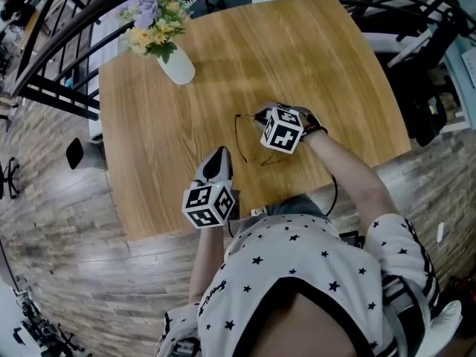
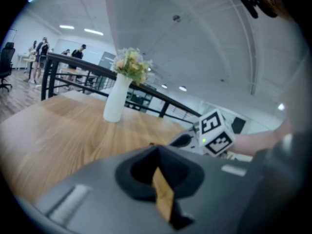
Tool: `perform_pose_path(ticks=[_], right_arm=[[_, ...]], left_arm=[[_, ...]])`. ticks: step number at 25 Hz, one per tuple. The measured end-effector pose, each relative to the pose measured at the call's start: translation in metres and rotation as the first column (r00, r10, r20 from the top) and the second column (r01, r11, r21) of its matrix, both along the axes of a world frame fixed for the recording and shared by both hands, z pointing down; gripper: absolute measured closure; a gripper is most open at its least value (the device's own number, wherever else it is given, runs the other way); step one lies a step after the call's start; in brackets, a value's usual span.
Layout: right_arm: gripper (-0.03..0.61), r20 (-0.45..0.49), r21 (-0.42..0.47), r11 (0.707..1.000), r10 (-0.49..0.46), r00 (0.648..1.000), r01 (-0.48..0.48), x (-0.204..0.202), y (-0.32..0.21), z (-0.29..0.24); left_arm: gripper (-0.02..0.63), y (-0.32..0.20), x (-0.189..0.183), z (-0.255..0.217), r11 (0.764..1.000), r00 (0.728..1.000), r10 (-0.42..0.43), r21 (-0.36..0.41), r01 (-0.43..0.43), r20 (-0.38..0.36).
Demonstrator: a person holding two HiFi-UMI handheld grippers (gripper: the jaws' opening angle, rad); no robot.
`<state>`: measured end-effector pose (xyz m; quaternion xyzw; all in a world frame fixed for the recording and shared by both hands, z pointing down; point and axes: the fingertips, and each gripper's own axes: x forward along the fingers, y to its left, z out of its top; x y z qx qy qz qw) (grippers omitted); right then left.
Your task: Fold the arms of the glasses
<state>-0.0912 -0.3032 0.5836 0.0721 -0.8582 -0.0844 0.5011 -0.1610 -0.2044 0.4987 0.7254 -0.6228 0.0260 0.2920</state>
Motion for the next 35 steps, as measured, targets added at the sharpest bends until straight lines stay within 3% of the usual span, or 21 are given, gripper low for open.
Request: perform_pose_path(ticks=[5, 16, 35], right_arm=[[0.558, 0.059, 0.031, 0.995, 0.09, 0.994, -0.092, 0.009, 0.005, -0.02], [0.558, 0.153, 0.062, 0.976, 0.196, 0.969, -0.207, 0.028, 0.028, -0.068], [0.558, 0.286, 0.168, 0.952, 0.202, 0.937, -0.257, 0.038, 0.072, -0.153]], left_arm=[[0.607, 0.007, 0.006, -0.003, 1.0, 1.0, 0.014, 0.011, -0.014, 0.006], [0.607, 0.026, 0.02, -0.017, 0.998, 0.998, 0.045, 0.041, -0.047, 0.031], [0.603, 0.069, 0.036, -0.054, 0.986, 0.995, 0.102, 0.134, -0.103, 0.019]])
